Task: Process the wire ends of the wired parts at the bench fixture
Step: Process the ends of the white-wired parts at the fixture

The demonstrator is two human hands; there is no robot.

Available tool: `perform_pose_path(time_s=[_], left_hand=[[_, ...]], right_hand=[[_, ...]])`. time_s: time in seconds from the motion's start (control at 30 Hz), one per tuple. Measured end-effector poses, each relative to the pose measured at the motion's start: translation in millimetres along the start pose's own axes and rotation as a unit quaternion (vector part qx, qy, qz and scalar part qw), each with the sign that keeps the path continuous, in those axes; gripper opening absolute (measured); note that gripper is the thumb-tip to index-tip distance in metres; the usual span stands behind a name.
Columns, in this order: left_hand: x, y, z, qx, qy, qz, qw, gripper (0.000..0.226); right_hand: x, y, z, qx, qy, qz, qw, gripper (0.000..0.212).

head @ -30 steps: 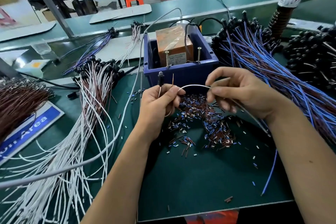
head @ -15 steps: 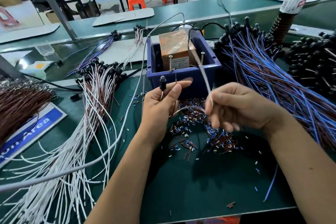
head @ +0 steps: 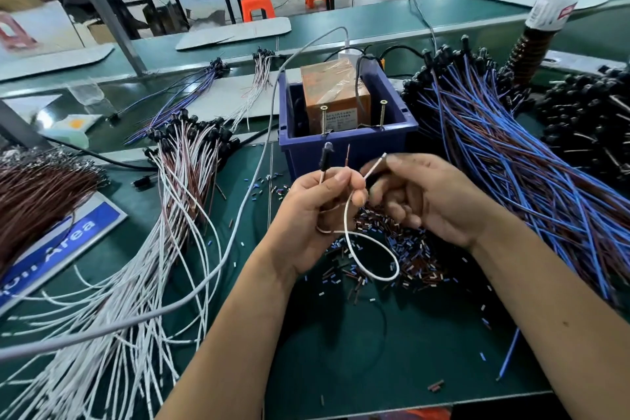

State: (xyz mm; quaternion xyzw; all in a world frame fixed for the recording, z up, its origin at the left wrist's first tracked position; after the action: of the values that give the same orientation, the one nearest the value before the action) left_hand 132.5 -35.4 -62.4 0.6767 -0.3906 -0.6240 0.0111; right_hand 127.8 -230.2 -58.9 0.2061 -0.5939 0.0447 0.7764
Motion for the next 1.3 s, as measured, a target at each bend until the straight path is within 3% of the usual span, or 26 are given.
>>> perform_pose_path(time_s=[0.17,0.33,0.63,0.83,0.97,1.17,1.3], left_hand=[[3.2,-1.2,-2.1,0.020,-0.030,0.012,0.999,0.028],[3.5,-1.9,-2.9,0.004,-0.018,0.005,1.000,0.026],[4.1,-1.5,-3.6,0.013,-0.007,0.000,1.000,0.027],[-0.9,-6.2,-2.9,0.013,0.035,0.041,0.998,0.023],[4.0,-3.8,-3.1,-0.033,0.083,-0.029,0.996,0.022],[10.6,0.5,-2.5,-0.042,0.101,-0.087,0.990,0.022],[11.4,4.7,-2.0,-0.082,0.151,-0.173,0.970,0.020]], right_hand=[[0.4,0.8,-0.9,-0.080,-0.071,0.001,0.994,0.022],[2.1,0.4,2.2,-0.053,-0.091,0.021,0.994,0.019],[1.2,-1.6,0.7,-0.086,-0.143,0.052,0.985,0.004],[5.2,-11.8,0.5,-0.175,-0.140,0.015,0.974,0.009],[-3.0,4.8,-0.8,-0.089,-0.052,0.041,0.994,0.043],[-8.4,25.5,-7.6,-0.076,-0.104,-0.008,0.992,0.020],[-5.5,22.3,-6.0,-0.073,-0.135,-0.056,0.987,0.020]])
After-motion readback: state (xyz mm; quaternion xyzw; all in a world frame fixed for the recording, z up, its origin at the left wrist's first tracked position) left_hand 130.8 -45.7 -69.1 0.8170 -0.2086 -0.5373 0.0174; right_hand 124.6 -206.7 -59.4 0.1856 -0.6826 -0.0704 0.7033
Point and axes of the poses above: each hand's wrist, its own z-axis away from the middle knuckle, its own y-axis out of the palm, x = y × z, the point moved 1 cm from there along -z, towards the middle knuckle, and after that the axes turned 11 degrees about y, right-handed, at the moved point
